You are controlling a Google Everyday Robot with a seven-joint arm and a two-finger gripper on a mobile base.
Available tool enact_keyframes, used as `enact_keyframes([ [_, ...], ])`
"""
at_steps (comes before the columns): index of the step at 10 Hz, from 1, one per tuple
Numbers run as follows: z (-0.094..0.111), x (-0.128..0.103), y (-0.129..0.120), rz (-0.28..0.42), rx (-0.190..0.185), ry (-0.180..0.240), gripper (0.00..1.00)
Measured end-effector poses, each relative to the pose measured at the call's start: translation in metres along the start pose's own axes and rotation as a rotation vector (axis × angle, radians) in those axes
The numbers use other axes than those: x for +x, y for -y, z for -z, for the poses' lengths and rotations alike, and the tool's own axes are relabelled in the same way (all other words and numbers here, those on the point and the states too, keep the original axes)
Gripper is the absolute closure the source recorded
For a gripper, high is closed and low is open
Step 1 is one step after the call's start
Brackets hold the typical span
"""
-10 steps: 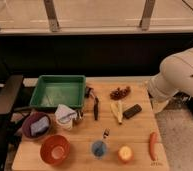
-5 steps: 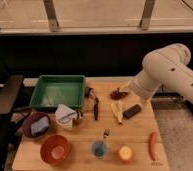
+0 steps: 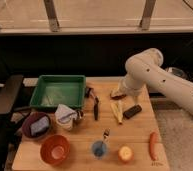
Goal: Place banana in tray
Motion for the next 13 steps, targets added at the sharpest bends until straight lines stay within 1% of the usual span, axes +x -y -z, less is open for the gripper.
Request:
enact_keyframes([
  [4,0.000,-0.001,0.001,0.012,0.002,-0.005,0.28],
  [5,0.000,-0.002,0.001,0.034,-0.012,-0.017,0.28],
  [6,-0.004,-0.004,0.006,0.096,-0.044,-0.022,0.28],
  [7,-0.013,-0.007,0.007,0.120,-0.053,-0.024,0.28],
  [8,-0.023,-0.007,0.004,0.119,-0.061,-0.029,0.28],
  [10,-0.048,-0.009,0.008,0.126,-0.095,-0.035,0.28],
  [11,-0.055,-0.006,0.003,0.115,-0.121,-0.045,0.28],
  [13,-0.068,0.002,-0.004,0.084,-0.134,-0.059,0.28],
])
